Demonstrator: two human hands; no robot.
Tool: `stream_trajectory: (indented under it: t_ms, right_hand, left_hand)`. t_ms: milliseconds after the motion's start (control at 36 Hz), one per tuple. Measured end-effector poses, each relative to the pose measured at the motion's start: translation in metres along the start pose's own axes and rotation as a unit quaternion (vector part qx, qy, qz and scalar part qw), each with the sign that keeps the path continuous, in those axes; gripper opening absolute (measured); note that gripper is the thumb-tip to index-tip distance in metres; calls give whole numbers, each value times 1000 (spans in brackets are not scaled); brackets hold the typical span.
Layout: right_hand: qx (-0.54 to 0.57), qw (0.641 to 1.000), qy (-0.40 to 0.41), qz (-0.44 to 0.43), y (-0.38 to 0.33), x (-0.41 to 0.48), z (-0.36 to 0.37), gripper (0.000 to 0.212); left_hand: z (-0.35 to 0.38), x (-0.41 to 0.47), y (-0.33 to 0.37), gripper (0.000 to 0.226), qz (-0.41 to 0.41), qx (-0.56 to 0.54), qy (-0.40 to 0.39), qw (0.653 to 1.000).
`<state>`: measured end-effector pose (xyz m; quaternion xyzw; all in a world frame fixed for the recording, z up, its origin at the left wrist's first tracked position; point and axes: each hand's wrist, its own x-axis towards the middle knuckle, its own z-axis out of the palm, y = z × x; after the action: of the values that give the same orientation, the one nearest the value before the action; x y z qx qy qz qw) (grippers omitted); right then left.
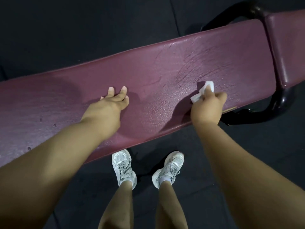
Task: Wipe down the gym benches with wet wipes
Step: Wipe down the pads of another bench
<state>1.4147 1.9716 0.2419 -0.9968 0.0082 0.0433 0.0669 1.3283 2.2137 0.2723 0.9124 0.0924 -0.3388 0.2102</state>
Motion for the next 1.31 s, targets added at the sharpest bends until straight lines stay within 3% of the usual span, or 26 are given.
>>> stream_trajectory:
  t_ms: [56, 111, 167, 250, 306, 361, 472, 556, 611, 667, 694, 722, 778, 833, 861, 889, 972, 1056, 1111, 1167, 1194, 1250, 1306]
  right_hand:
    - [18, 999, 2, 39, -27, -13, 3, 21]
    - [93, 995, -17, 2, -51, -40, 13, 35]
    - [121, 979, -75, -147, -67, -68, 20, 46]
    - [89, 920, -149, -351, -58, -71, 23, 50]
    - [33, 877, -184, -443, -48, -51, 13, 40]
    - [26, 906, -164, -389, -43, -20, -4, 20]
    - [47, 991, -85, -97, -34, 48, -19, 17]
    - [112, 987, -16, 112, -51, 68, -17, 21]
    - [183, 974, -62, 118, -77, 58, -12, 47]
    - [115, 986, -120, -36, -92, 36, -4, 53]
    - [89, 971, -166, -145, -99, 23, -2, 50]
    - [76, 936, -221, -262, -101, 11, 1, 43]
    - [72, 854, -319, -405, -104, -1, -6, 14]
    - [58, 810, -344, -471, -95, 11, -9, 28]
    - [64, 825, -338, -449, -90, 23, -11, 28]
    - [75, 862, -331, -378, -87, 40, -15, 24]
    - [126, 967, -202, -97, -74, 91, -11, 21]
    - [110, 988, -107, -3, -83, 109, -8, 52]
    - [117, 989, -85, 29, -100, 101, 3, 55]
    - [134, 986, -92, -24, -117, 83, 15, 39]
    - [136, 980, -109, -93, -125, 72, 17, 34]
    - [103, 941, -169, -275, -135, 53, 19, 44]
    - [34, 891, -207, -402, -134, 53, 14, 53]
  left_hand:
    - [1, 1, 0, 85, 0, 0, -7, 1000]
    - [0, 2, -3, 87, 7, -9, -8, 1000]
    - [-2, 2, -6, 89, 10, -18, -5, 1000]
    - [-7, 2, -7, 89, 20, -25, -2, 999]
    - [-7, 2, -7, 88, 27, -24, -1, 999]
    - [-8, 2, -5, 88, 26, -24, -2, 999]
    - [-14, 4, -3, 85, 16, -41, -5, 999]
    - [-23, 8, -5, 78, 0, -73, 10, 997]
    - [-27, 10, -6, 70, -1, -79, 31, 996]
    - [-29, 13, -9, 66, -13, -93, 61, 994]
    - [-30, 15, -12, 65, -24, -102, 78, 991]
    - [-30, 17, -15, 65, -34, -107, 96, 989]
    - [-32, 21, -24, 66, -54, -96, 124, 986]
    - [-36, 22, -30, 68, -88, -80, 115, 986]
    - [-38, 21, -32, 70, -105, -78, 94, 987]
    - [-38, 20, -34, 74, -116, -77, 66, 988]
    - [-36, 19, -35, 84, -134, -76, 10, 988]
    - [-34, 23, -35, 86, -153, -77, -4, 985]
    - [-30, 25, -35, 86, -153, -83, 1, 985]
    - [-29, 26, -35, 89, -156, -90, 3, 984]
    - [-30, 25, -34, 90, -161, -94, 1, 983]
    - [-35, 23, -33, 88, -166, -98, -7, 981]
    - [-38, 22, -33, 85, -158, -97, -7, 983]
